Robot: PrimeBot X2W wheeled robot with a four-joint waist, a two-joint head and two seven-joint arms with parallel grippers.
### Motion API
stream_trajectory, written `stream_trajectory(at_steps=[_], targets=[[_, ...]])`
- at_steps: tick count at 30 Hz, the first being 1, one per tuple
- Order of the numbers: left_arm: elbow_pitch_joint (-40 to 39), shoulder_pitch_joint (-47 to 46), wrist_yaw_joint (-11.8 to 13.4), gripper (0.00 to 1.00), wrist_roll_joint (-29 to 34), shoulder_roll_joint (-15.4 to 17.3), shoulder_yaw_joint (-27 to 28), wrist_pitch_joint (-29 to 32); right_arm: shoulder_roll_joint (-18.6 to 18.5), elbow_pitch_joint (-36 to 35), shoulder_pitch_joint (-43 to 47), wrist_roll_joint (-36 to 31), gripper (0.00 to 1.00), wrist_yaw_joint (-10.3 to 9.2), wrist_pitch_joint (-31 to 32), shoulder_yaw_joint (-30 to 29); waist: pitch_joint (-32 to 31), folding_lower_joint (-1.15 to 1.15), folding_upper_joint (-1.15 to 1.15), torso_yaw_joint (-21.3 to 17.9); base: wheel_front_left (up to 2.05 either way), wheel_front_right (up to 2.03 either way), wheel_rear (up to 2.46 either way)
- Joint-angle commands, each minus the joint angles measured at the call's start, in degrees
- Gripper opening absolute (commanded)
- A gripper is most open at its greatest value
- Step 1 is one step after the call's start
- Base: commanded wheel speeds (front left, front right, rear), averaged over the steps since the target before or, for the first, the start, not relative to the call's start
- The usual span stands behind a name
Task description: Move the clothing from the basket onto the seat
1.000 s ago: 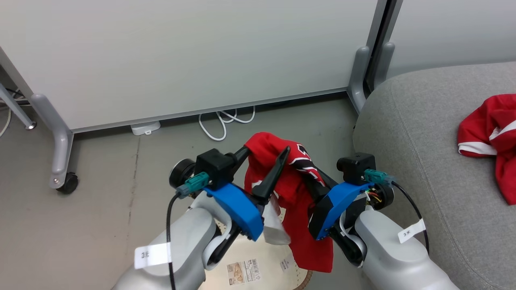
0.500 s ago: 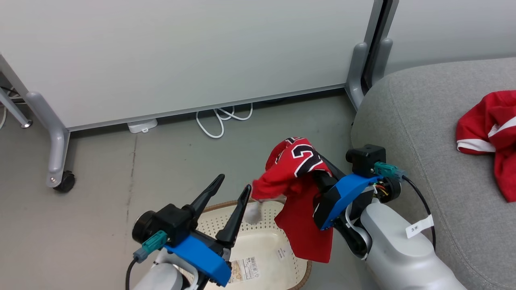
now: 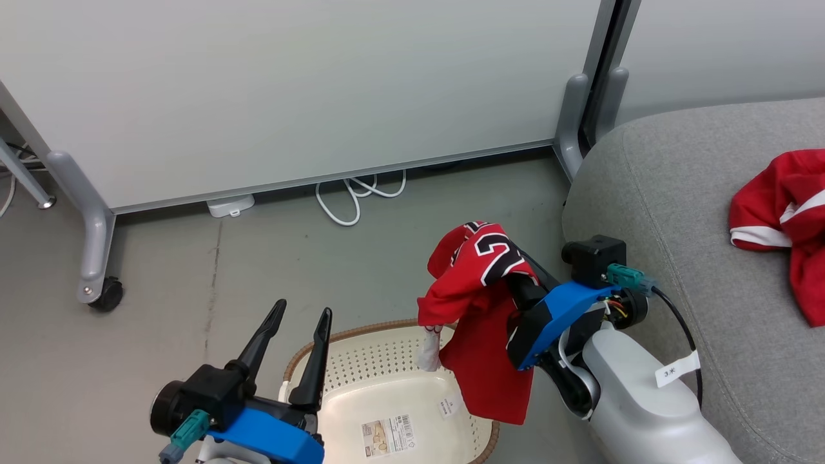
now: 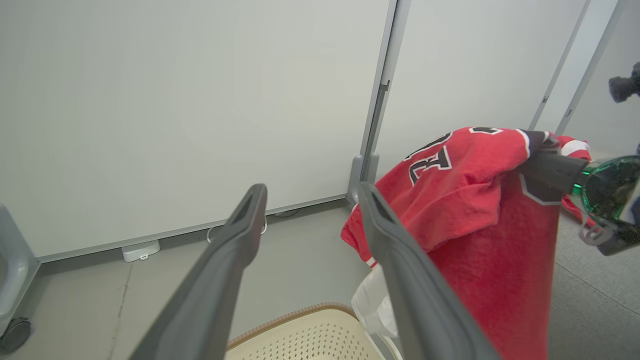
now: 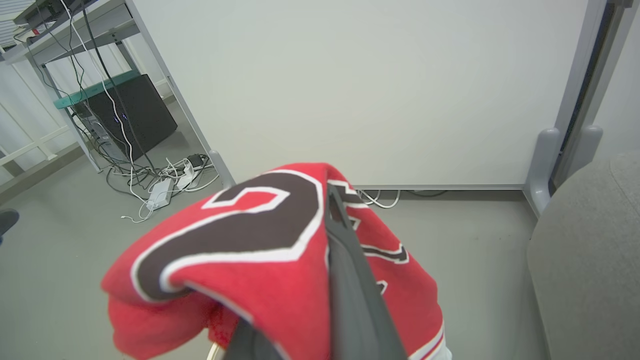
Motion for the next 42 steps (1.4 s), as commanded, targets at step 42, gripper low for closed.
stream_trajectory(at_steps=[42], targets=[[-1.0, -1.4, -0.1, 1.00, 0.3, 1.0, 0.5, -0.2, 0.0, -3.4, 2.1, 0.8, 0.00, 0.01, -0.3, -2.4, 3.6, 0.00, 0.00, -24.2, 0.00, 0.00, 0.00]])
